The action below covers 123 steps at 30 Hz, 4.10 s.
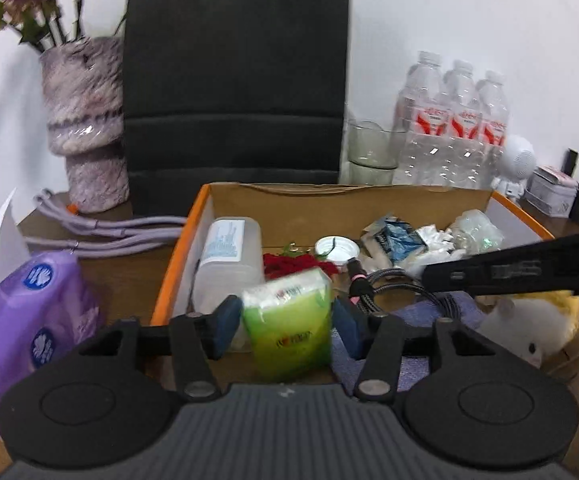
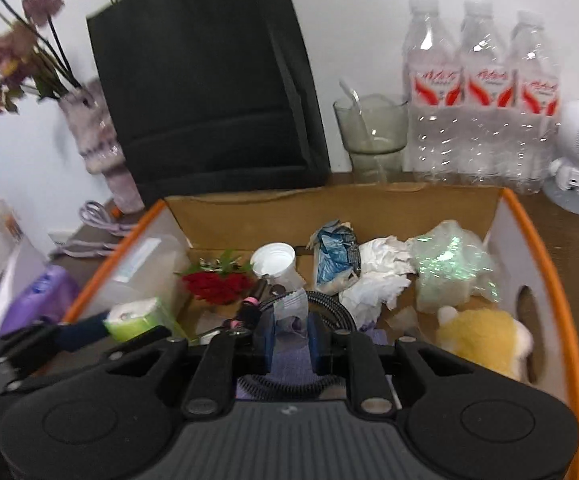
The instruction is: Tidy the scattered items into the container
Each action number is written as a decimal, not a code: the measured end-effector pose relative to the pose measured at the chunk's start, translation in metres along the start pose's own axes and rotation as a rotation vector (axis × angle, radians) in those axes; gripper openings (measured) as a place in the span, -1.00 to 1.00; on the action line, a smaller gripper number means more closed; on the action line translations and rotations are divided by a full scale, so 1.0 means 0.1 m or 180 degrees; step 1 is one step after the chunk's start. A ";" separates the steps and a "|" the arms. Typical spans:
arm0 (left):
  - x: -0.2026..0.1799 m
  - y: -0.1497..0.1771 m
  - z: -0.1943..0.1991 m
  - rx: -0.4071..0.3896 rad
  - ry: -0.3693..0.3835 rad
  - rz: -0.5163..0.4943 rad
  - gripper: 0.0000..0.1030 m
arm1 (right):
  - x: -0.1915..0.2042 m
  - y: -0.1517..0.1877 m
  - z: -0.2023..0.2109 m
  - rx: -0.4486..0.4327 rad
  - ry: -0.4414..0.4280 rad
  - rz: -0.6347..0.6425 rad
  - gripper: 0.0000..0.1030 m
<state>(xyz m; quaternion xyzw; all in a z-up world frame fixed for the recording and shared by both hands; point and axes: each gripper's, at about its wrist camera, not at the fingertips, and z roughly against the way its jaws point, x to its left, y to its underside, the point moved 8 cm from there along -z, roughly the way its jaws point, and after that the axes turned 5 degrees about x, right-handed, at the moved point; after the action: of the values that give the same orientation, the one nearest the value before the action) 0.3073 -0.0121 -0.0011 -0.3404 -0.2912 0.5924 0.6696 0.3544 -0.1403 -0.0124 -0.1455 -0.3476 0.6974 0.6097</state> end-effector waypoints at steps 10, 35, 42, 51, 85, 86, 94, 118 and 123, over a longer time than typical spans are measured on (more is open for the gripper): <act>0.15 -0.14 0.10 -0.0129 0.0168 0.0214 0.25 | -0.16 -0.06 0.14 -0.0377 -0.0155 -0.0383 0.29; 0.15 0.14 1.04 -0.0325 -0.0077 -0.0014 0.63 | 0.07 0.46 1.08 -0.0616 0.0169 -0.0183 0.53; 0.08 0.71 1.74 -0.0638 -0.0299 0.0146 0.89 | 0.39 1.21 1.73 -0.1031 0.0360 0.0100 0.63; -0.11 1.27 2.69 -0.1050 -0.0285 0.0282 0.96 | 0.72 2.17 2.51 -0.1389 0.0348 0.0378 0.68; -0.12 1.15 1.56 -0.0099 0.0180 0.0028 0.40 | 0.35 1.99 1.50 -0.0328 0.0430 0.0170 -0.19; -0.13 1.07 1.42 -0.0029 0.0198 -0.0011 0.30 | 0.32 1.95 1.43 -0.0290 0.0454 0.0174 -0.24; -0.25 0.77 0.62 0.0252 0.0333 -0.0040 0.06 | 0.21 1.88 1.25 -0.0223 0.0443 0.0272 -0.94; -0.27 0.86 1.09 -0.0053 0.0234 0.0030 -0.40 | 0.16 1.87 1.20 -0.0284 0.0480 0.0331 -0.71; -0.25 1.00 1.47 -0.0239 0.0080 0.0069 -0.40 | 0.26 1.89 1.35 -0.0412 0.0480 0.0385 -0.86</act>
<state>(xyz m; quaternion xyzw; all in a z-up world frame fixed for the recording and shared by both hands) 0.1285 -0.0142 0.0073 -0.3759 -0.3011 0.5840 0.6535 0.1225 -0.1594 -0.0355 -0.2573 -0.3356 0.6960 0.5802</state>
